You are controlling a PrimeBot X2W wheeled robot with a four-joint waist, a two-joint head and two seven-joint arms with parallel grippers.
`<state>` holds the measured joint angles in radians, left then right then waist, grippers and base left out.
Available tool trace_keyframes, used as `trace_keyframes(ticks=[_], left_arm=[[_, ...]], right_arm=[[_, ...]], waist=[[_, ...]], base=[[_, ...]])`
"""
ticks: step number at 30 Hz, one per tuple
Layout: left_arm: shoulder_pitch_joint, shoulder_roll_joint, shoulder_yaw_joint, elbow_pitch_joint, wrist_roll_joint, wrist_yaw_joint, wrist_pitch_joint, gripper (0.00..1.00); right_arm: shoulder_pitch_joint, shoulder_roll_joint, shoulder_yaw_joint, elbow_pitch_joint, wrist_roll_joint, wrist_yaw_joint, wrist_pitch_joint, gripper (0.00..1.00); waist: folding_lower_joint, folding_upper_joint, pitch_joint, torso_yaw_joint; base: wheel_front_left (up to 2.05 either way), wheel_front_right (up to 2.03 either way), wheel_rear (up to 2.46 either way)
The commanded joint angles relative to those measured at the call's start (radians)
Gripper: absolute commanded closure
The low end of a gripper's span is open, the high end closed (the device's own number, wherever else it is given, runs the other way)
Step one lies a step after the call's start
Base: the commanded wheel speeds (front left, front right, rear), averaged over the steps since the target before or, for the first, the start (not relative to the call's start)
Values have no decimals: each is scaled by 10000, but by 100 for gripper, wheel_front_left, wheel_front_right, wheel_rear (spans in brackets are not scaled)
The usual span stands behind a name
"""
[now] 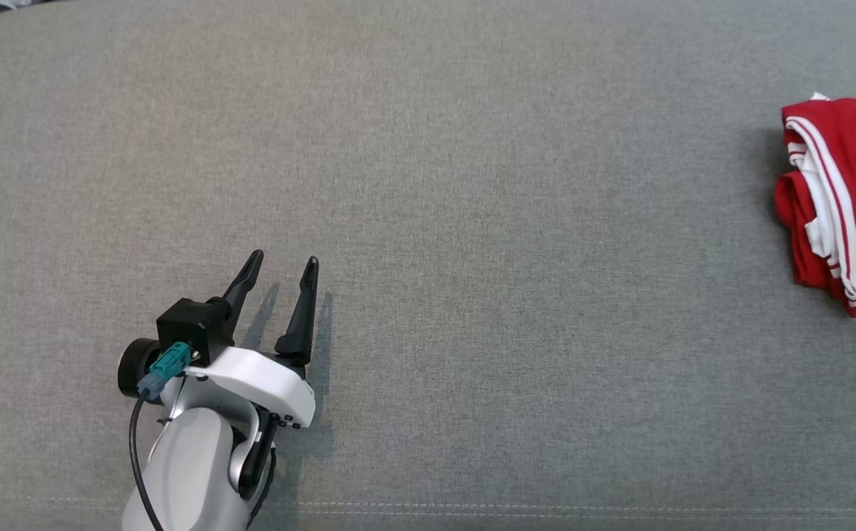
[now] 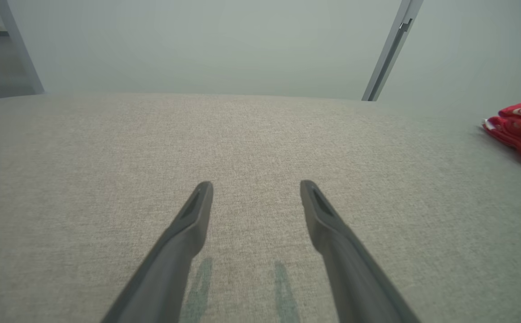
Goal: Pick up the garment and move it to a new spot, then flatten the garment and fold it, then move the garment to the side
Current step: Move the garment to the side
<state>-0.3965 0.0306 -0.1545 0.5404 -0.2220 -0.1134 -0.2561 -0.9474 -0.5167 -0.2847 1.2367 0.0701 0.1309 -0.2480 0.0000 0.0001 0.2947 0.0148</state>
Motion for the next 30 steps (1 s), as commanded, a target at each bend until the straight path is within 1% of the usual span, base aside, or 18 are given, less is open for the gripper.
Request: trace_keyframes(ticks=[1,4,7,10,11,13,16,20,30], left_arm=[[-107,196,321,-192,-12,73,-57,0],[49,196,419,-209,-19,213,-57,0],[258,196,566,-224,29,347,-57,0],[483,196,757,-232,80,437,-57,0],[640,196,885,-251,147,504,-57,0],[784,196,1037,-258,212,612,-57,0],[964,196,1212,-317,241,723,-57,0],[1220,196,1293,-348,323,786,-57,0],[1628,196,1565,-559,366,1061,-57,0]], right_arm=[[261,346,-252,-1090,-510,-2,-133,0],[749,1259,-582,-2399,-1074,-2,-134,0],[1463,2182,-504,-3574,-1216,-2,-135,0],[2329,2827,-172,-4626,-1087,-2,-136,0],[2900,3126,97,-5248,-929,-2,-136,0],[3450,3371,348,-5797,-748,-2,-136,0],[4156,3637,768,-6391,-409,-2,-136,0],[4797,3750,1308,-6870,-23,-2,-137,0],[5703,3856,2012,-7437,456,-2,-137,0]], waist=[[0,-1,-301,-88],[0,-1,-676,-131],[0,-1,-1080,-144],[0,-1,-1455,-126],[0,-1,-1675,-106],[0,-1,-1852,-85],[0,-1,-2106,-32],[0,-1,-2415,22],[0,-1,-2904,90]], base=[[0,0,0],[0,0,0],[0,0,0],[0,0,0],[0,0,0],[0,0,0],[0,0,0],[0,0,0],[0,0,0]])
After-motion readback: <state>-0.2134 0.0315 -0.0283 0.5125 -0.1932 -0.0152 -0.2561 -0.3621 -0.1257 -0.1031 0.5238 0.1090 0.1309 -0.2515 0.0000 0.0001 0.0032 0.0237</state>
